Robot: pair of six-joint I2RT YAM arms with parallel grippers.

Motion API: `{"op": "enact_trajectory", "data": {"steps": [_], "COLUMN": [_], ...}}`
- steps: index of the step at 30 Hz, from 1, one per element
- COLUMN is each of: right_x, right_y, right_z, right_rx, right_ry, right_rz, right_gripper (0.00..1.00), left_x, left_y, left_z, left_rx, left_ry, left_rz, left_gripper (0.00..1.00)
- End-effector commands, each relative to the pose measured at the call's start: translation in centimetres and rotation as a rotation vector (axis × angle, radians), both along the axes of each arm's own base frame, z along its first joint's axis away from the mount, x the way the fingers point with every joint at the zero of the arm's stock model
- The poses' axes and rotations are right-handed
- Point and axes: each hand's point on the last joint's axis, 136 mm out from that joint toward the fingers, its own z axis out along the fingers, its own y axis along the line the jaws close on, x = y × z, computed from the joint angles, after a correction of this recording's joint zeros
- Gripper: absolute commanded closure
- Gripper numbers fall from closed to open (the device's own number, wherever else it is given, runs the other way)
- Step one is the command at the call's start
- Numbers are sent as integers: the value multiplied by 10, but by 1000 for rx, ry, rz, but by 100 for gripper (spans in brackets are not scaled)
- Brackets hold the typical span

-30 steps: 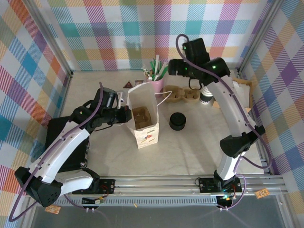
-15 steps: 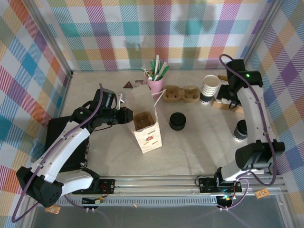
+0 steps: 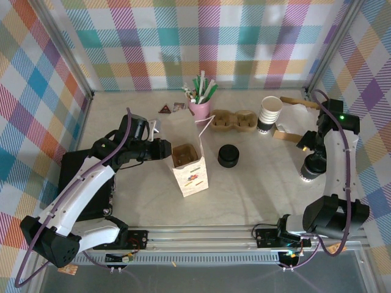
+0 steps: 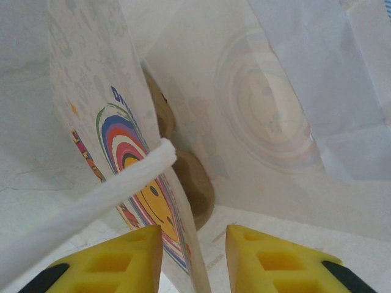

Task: Pack the takeout coffee

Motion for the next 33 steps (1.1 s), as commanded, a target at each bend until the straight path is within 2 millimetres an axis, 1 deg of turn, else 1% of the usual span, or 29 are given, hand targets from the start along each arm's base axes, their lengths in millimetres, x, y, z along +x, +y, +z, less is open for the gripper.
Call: {"op": "enact_trajectory", "data": {"steps": [1,4,7,12,15,18,22,26,33], "right_x": [-2,-3,-1,10,13,12,18,28,30], "right_y": [3,0,-5,-17,-25,-31,-34,-35,-36], "right_z": [-6,-16,-20,-13,-12,-21,-37,-48,-70], "right_rx": [56,55,37,-10,-34,-33,22,57,103], "right_ry": [-20,22,38,12,21,47,44,31,65], "right_rz": [-1,-19,-38,-54,-64,-83,-101,-103,-111], "right_gripper": [9,8,7,13,13,9,9,11,10], "left_x": [-4,-4,-3,0,0,0,2,4,7], "left_y": [6,6,7,6,7,8,6,3,1], "left_z": [0,-2,-4,-1,2,4,4,4,4], "left_rx": [17,27,37,36,39,47,43,36,29], "left_ry": [1,11,12,-1,0,3,11,26,37], "left_rz": [-1,-7,-11,-15,-19,-24,-26,-28,-17], "left_gripper": [71,71,67,66,66,64,62,61,57]}}
